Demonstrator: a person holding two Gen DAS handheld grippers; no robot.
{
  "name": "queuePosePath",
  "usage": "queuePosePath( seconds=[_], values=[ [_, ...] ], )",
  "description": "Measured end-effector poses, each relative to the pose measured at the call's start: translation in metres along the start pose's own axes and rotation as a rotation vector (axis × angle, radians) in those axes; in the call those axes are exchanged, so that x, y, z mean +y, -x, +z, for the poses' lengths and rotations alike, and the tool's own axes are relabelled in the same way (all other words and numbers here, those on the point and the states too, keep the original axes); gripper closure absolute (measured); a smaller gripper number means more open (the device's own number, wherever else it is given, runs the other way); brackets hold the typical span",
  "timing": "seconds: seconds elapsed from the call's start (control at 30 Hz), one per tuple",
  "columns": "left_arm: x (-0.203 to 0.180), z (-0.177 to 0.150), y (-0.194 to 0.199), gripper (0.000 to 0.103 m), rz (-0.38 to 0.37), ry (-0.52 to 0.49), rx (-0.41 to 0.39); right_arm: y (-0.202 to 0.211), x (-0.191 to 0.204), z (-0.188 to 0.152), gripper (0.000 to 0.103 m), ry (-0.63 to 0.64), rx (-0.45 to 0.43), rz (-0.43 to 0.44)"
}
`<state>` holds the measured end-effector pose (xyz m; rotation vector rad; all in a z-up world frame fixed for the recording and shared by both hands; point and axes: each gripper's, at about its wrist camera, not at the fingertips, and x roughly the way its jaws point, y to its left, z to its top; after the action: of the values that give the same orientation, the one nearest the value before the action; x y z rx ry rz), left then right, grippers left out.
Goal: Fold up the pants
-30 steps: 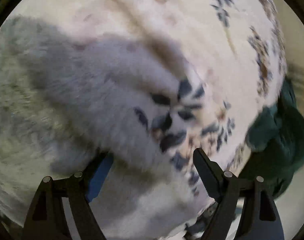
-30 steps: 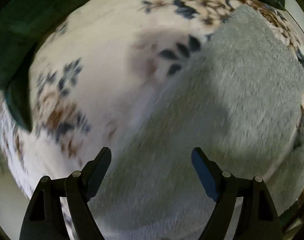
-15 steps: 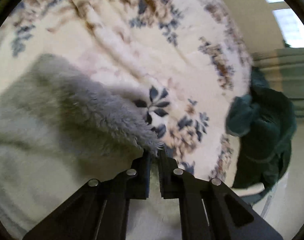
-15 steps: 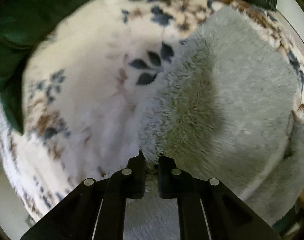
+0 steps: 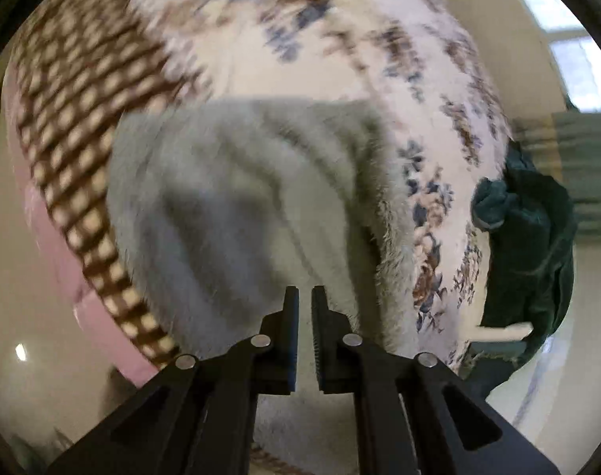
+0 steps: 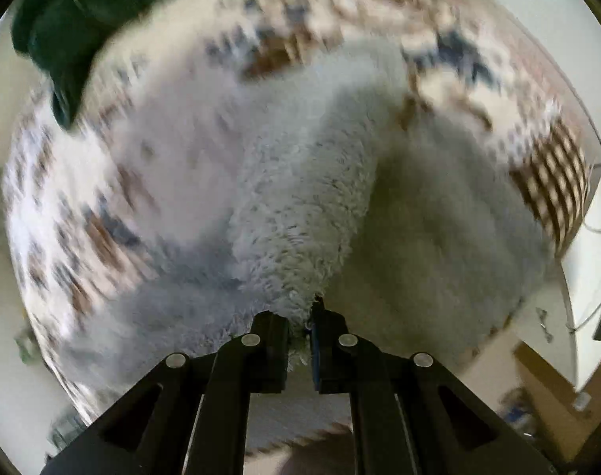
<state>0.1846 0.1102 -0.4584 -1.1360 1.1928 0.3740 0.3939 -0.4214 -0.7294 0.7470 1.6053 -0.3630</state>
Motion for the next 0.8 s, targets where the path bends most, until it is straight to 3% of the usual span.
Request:
queuePosePath(
  seconds=[0.03,0.07,0.13,0.17,0.2,0.3,0.4,0.43,0.47,0.5,0.53,0.57,0.7,0.8],
  values=[
    [0.0,0.005,-0.012,0.095,-0.017,0.035,0.038,-0.009,-0.007,-0.001,0.085,-0.014,0.017,0.004],
    [-0.004,0.007,-0.018,0.084,-0.031,0.033,0.061,-0.02,-0.014,-0.004,0.069,-0.036,0.039,0.009],
    [-0.031,0.018,-0.036,0.042,-0.052,-0.026,0.067,-0.031,-0.022,-0.01,0.043,-0.094,0.033,0.041],
    [-0.043,0.022,-0.041,0.012,-0.067,-0.059,0.064,-0.028,-0.024,-0.015,0.037,-0.106,0.001,0.073],
    [-0.06,0.028,-0.05,0.01,-0.092,-0.105,0.064,-0.024,-0.023,-0.019,0.036,-0.11,-0.027,0.08],
    [-0.095,0.046,-0.077,0.01,-0.061,-0.196,0.064,-0.007,-0.02,-0.033,0.036,-0.123,-0.096,0.102],
    [-0.107,0.071,-0.117,0.01,0.018,-0.2,0.071,0.0,-0.022,-0.045,0.036,-0.171,-0.129,0.133],
    [-0.109,0.079,-0.131,0.012,0.043,-0.199,0.07,0.001,-0.018,-0.041,0.036,-0.178,-0.135,0.132],
    [-0.108,0.083,-0.14,0.02,0.037,-0.209,0.068,0.001,-0.016,-0.042,0.036,-0.182,-0.143,0.125],
    [-0.106,0.086,-0.144,0.073,0.025,-0.217,0.064,0.0,-0.013,-0.045,0.036,-0.175,-0.154,0.116],
    [-0.105,0.088,-0.146,0.1,0.025,-0.226,0.063,-0.001,-0.006,-0.039,0.036,-0.171,-0.156,0.11],
    [-0.1,0.089,-0.141,0.095,0.0,-0.239,0.05,-0.003,-0.003,-0.034,0.036,-0.167,-0.156,0.109],
    [-0.08,0.072,-0.078,0.096,-0.102,-0.357,-0.056,-0.011,0.015,-0.034,0.036,-0.097,-0.171,0.083],
    [-0.045,0.059,-0.038,0.096,-0.102,-0.329,-0.067,-0.015,0.018,-0.044,0.036,-0.064,-0.158,0.08]
  ],
)
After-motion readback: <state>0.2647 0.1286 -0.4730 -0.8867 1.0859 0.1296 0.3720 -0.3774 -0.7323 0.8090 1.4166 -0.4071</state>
